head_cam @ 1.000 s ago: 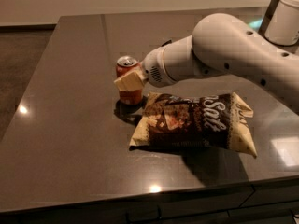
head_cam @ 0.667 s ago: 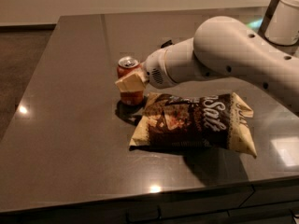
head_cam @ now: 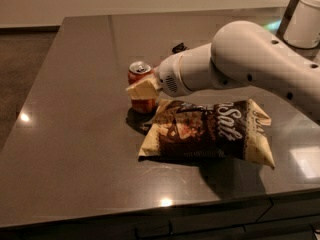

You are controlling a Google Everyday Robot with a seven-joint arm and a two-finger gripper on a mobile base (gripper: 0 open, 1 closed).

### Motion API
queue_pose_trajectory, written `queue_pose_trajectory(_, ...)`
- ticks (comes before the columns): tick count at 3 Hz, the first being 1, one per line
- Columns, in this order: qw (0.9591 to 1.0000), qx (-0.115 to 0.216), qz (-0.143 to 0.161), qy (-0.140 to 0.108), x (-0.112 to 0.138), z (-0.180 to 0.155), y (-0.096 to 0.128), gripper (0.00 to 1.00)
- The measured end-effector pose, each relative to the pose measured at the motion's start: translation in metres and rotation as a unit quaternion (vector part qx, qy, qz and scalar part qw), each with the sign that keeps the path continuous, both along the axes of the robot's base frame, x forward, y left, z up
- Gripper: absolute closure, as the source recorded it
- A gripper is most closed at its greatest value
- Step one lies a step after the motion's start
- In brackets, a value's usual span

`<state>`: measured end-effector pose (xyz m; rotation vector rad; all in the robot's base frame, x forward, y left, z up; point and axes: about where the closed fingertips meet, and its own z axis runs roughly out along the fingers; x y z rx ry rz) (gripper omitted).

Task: Move coke can near brown chip bag

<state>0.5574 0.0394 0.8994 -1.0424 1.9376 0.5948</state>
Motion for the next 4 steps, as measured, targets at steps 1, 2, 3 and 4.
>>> queue_pose_trajectory(1, 1.0000, 0.000, -0.002, 0.000, -0.0013, -0.0025, -0.0023, 0.12)
queue_pose_trajectory(2, 1.0000, 0.002, -0.006, 0.000, -0.0024, -0.0058, -0.0043, 0.00)
queue_pose_trajectory(3, 0.9998, 0.010, -0.014, -0.006, -0.0013, -0.0033, -0.0060, 0.00)
queue_pose_trajectory(4, 0.9998, 0.010, -0.014, -0.006, -0.0013, -0.0032, -0.0059, 0.00)
